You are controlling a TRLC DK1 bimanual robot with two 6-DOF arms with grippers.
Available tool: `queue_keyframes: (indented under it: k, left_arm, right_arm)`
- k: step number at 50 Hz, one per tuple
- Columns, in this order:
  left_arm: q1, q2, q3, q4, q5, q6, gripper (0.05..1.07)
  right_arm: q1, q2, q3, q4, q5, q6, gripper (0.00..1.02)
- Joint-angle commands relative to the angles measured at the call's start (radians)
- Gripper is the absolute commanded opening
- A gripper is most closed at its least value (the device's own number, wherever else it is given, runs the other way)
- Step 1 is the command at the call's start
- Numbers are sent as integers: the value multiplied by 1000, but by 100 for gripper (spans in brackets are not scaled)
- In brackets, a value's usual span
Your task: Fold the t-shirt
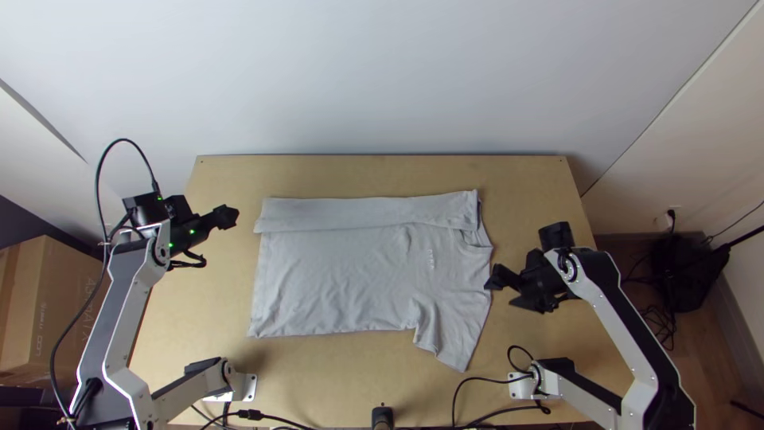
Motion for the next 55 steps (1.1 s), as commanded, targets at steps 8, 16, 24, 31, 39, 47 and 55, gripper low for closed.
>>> queue_keyframes:
  k: [8,16,24,31,39,47,55]
  left_arm:
    - [-21,-52,22,-33,15,-6,102]
    - [-21,-60,16,-41,15,-11,102]
    - [-21,-66,12,-44,15,-11,102]
    - [-21,-71,7,-47,15,-11,102]
    - [-19,-71,12,-50,15,-3,102]
    - [-21,-71,10,-64,15,4,102]
    - [-30,-72,13,-131,31,70,102]
  right_arm:
    - [153,29,-129,-107,-18,-29,83]
    - [271,55,-184,-81,-28,-25,83]
    - [318,81,-199,-18,-31,-21,72]
    - [337,139,-196,32,-38,-20,72]
    - [384,193,-202,75,-40,-20,72]
    - [435,230,-216,138,-40,-20,50]
    - [469,230,-232,184,-28,-18,9]
